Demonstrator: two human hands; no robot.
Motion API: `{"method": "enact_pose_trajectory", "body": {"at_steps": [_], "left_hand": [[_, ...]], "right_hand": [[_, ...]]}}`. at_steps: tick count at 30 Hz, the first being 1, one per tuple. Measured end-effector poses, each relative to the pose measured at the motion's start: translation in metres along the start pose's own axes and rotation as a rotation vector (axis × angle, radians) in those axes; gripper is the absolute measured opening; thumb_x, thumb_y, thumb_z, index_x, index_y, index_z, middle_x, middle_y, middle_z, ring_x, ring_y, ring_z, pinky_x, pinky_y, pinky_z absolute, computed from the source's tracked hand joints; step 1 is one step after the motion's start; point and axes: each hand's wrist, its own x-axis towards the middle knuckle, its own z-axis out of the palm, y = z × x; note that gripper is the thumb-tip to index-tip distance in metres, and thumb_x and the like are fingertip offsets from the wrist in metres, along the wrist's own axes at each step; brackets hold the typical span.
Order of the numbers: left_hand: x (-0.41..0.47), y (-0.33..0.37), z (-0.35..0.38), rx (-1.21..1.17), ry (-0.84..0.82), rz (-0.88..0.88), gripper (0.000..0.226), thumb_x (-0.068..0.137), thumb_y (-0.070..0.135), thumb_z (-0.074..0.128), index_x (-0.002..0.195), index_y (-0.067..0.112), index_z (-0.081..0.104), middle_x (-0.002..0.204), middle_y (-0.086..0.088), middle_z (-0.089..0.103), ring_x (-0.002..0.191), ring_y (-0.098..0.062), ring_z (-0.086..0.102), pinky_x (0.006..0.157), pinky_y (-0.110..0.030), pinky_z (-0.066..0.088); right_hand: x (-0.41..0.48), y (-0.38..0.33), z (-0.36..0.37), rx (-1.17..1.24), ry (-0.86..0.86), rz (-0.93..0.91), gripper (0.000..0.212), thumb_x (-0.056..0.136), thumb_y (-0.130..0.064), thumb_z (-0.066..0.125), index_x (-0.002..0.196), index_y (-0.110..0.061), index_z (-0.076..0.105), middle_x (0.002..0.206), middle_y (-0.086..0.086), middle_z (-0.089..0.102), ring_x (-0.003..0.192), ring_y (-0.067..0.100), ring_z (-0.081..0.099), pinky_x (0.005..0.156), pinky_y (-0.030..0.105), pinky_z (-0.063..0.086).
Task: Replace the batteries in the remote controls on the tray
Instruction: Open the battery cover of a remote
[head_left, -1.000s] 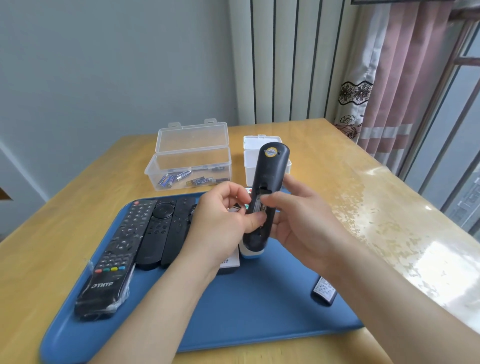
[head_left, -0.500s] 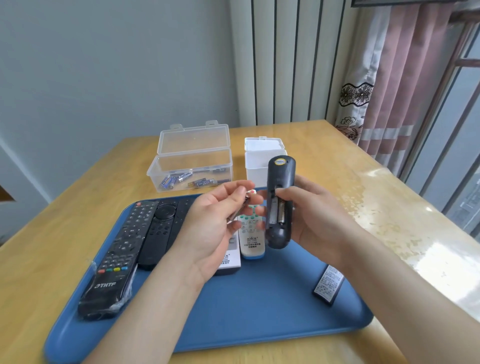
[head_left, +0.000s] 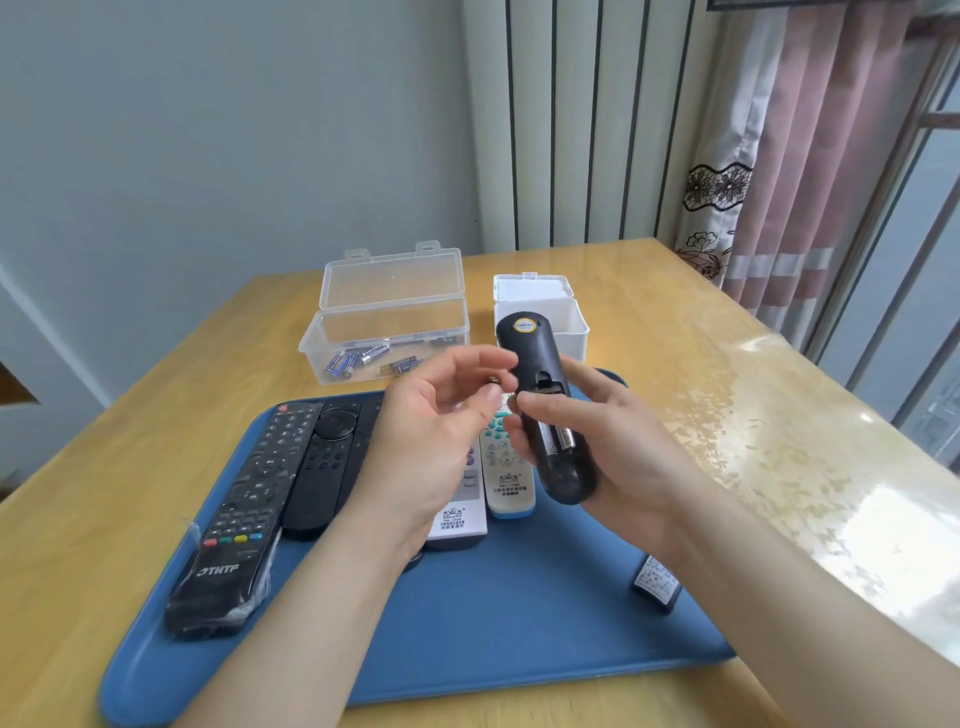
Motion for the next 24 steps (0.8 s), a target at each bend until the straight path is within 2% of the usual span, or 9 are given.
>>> {"method": "enact_pose_trajectory", "body": {"at_steps": [3, 5, 8, 10, 13, 15, 17, 20, 24], "left_hand": [[-0.0014, 0.0040, 0.0017, -0.003, 0.080, 0.102, 0.018, 0.082, -0.002, 0.070, 0.086, 0.016, 0.075, 0.085, -0.007, 0.074, 0.076, -0.016, 0.067, 0.070, -0.022, 0.053], [-0.0027, 0.0074, 0.0029, -0.086, 0.095, 0.111, 0.016, 0.080, -0.003, 0.072, 0.085, 0.013, 0.074, 0.084, -0.004, 0.075, 0.074, -0.017, 0.067, 0.066, -0.025, 0.055], [-0.0042, 0.0096, 0.0057, -0.128, 0.077, 0.090, 0.013, 0.077, -0.003, 0.074, 0.082, 0.008, 0.071, 0.082, -0.007, 0.076, 0.072, -0.021, 0.070, 0.060, -0.033, 0.059], [-0.0047, 0.0089, 0.0068, -0.085, 0.073, 0.103, 0.014, 0.075, -0.003, 0.076, 0.078, 0.010, 0.072, 0.080, -0.007, 0.076, 0.071, -0.020, 0.070, 0.062, -0.036, 0.060], [-0.0068, 0.0085, 0.0090, 0.048, 0.086, 0.147, 0.021, 0.072, -0.001, 0.079, 0.076, 0.019, 0.073, 0.076, -0.001, 0.075, 0.067, -0.014, 0.071, 0.057, -0.024, 0.057], [-0.0076, 0.0076, 0.0093, 0.124, 0.100, 0.194, 0.025, 0.071, 0.000, 0.081, 0.076, 0.023, 0.073, 0.077, 0.004, 0.073, 0.067, -0.012, 0.070, 0.054, -0.021, 0.055], [-0.0078, 0.0067, 0.0091, 0.153, 0.098, 0.215, 0.025, 0.071, 0.000, 0.081, 0.077, 0.023, 0.074, 0.080, 0.003, 0.071, 0.070, -0.018, 0.070, 0.052, -0.029, 0.058], [-0.0051, 0.0067, 0.0069, 0.122, 0.063, 0.149, 0.029, 0.071, -0.001, 0.080, 0.082, 0.025, 0.073, 0.079, -0.004, 0.070, 0.070, -0.020, 0.069, 0.055, -0.032, 0.059], [-0.0010, 0.0072, 0.0002, 0.114, -0.082, 0.070, 0.021, 0.075, -0.002, 0.077, 0.089, 0.013, 0.074, 0.074, -0.010, 0.071, 0.059, -0.023, 0.065, 0.063, -0.036, 0.060]], "right_hand": [[0.0010, 0.0027, 0.0012, 0.099, -0.047, 0.082, 0.036, 0.099, -0.012, 0.052, 0.133, -0.021, 0.053, 0.111, 0.019, 0.069, 0.100, 0.038, 0.069, 0.069, 0.041, 0.059], [0.0008, 0.0034, 0.0027, 0.131, -0.101, 0.101, 0.045, 0.102, -0.020, 0.050, 0.144, -0.031, 0.040, 0.120, 0.016, 0.067, 0.102, 0.046, 0.067, 0.065, 0.041, 0.059], [-0.0007, 0.0027, 0.0038, 0.126, -0.122, 0.058, 0.050, 0.102, -0.024, 0.049, 0.148, -0.034, 0.033, 0.115, 0.006, 0.070, 0.091, 0.034, 0.072, 0.063, 0.036, 0.058], [-0.0013, 0.0020, 0.0042, 0.109, -0.131, 0.040, 0.045, 0.103, -0.025, 0.047, 0.146, -0.035, 0.038, 0.120, 0.009, 0.068, 0.086, 0.026, 0.072, 0.065, 0.036, 0.058], [-0.0017, 0.0019, 0.0058, 0.083, -0.122, 0.025, 0.036, 0.104, -0.026, 0.043, 0.138, -0.037, 0.049, 0.135, 0.015, 0.059, 0.096, 0.024, 0.068, 0.065, 0.036, 0.057], [-0.0016, 0.0026, 0.0065, 0.069, -0.118, 0.019, 0.033, 0.105, -0.026, 0.041, 0.135, -0.035, 0.052, 0.133, 0.015, 0.061, 0.110, 0.027, 0.065, 0.066, 0.036, 0.056], [-0.0020, 0.0023, 0.0067, 0.063, -0.104, 0.023, 0.029, 0.105, -0.026, 0.040, 0.130, -0.026, 0.056, 0.128, 0.014, 0.065, 0.116, 0.028, 0.065, 0.065, 0.034, 0.056], [-0.0027, 0.0019, 0.0058, 0.050, -0.057, 0.036, 0.028, 0.104, -0.026, 0.043, 0.118, -0.014, 0.064, 0.113, 0.011, 0.072, 0.096, 0.022, 0.069, 0.065, 0.032, 0.057], [-0.0017, 0.0024, 0.0061, 0.054, -0.016, 0.023, 0.027, 0.103, -0.024, 0.046, 0.113, -0.008, 0.066, 0.103, 0.012, 0.069, 0.088, 0.022, 0.065, 0.068, 0.032, 0.057]]}}
